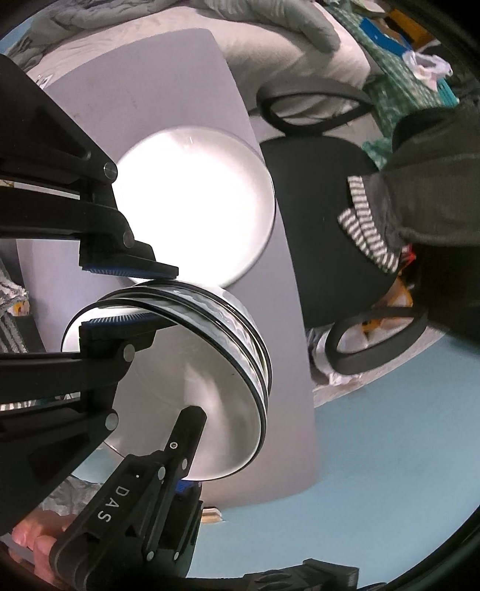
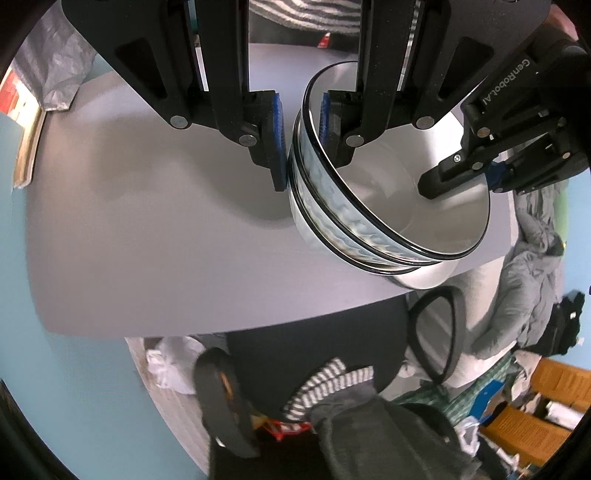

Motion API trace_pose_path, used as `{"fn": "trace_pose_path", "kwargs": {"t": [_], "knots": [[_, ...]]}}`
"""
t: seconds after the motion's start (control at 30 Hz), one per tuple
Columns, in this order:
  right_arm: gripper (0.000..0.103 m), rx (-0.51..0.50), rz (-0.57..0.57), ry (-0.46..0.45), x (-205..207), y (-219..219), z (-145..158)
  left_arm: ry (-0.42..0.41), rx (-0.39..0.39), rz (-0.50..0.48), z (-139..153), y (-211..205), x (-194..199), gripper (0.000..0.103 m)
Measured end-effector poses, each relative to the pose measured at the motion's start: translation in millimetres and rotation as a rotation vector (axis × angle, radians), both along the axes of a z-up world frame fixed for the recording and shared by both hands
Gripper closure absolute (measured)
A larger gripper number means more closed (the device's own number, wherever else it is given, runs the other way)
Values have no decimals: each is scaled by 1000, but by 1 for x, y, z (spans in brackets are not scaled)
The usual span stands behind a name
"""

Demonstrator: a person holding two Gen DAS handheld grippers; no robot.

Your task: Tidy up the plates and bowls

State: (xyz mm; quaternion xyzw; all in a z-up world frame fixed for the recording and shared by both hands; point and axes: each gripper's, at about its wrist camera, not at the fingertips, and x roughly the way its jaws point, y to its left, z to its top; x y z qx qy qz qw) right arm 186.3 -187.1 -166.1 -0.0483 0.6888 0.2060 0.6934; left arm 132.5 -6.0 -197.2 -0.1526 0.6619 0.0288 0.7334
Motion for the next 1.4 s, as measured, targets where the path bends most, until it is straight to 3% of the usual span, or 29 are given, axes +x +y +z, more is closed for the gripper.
{"fn": "trace_pose_path", "kwargs": {"t": [0.3,0.6,1.4], "knots": [[88,2,55,-4,-12,49,-2,-6,12,64,4,46,-26,86],[88,-18,97,35,-23,88,-21,34,11,104,-10,77,-42,86],[88,-100,118,116,-17,117,-57,107,-47,129,-53,104,-40,86]]}}
